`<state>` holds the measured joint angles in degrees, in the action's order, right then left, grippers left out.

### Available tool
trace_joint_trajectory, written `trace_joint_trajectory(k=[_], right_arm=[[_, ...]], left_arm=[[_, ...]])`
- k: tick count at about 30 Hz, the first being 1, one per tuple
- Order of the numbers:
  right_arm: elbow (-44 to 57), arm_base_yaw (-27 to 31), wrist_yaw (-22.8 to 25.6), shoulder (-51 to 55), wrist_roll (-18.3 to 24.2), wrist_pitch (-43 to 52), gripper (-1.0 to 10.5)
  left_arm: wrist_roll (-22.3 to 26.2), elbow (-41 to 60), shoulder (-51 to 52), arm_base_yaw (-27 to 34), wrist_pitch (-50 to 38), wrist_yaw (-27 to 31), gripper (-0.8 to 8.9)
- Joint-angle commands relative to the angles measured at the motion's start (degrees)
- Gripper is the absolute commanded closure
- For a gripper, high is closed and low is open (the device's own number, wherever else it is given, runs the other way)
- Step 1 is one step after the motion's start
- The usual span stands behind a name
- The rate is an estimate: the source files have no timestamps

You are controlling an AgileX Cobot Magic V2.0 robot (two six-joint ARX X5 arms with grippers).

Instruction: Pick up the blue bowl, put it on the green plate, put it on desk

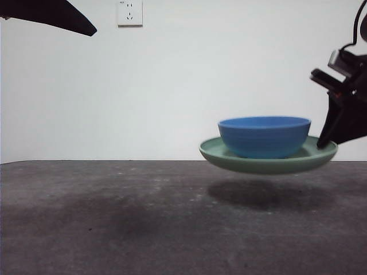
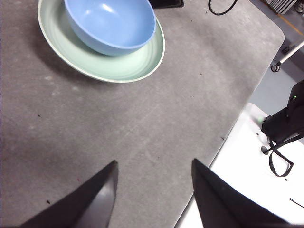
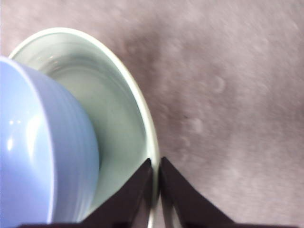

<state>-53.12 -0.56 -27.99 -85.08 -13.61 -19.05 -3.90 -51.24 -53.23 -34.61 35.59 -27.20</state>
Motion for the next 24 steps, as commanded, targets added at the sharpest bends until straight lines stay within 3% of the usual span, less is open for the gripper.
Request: trace_joint_trajectory(k=[1,15,24], right_arm=[[-1.0,-1.1,-0.8,0.5,-2.6,0.5,9.3],[-1.7,-14.8,4.3,0.2,-9.7,5.7,9.3],[-1.7,-20.3,7.0,-5.1,-13.3,11.5,9.3]], left_arm=[[0.4,-0.4,-0.3,-0.3,-0.5,-0.2,5.64],[0.4,-0.4,-0.3,-0.3,-0.5,-0.3,5.64],[0.4,-0.4,-0.3,-0.3,-0.5,-0.3,5.64]])
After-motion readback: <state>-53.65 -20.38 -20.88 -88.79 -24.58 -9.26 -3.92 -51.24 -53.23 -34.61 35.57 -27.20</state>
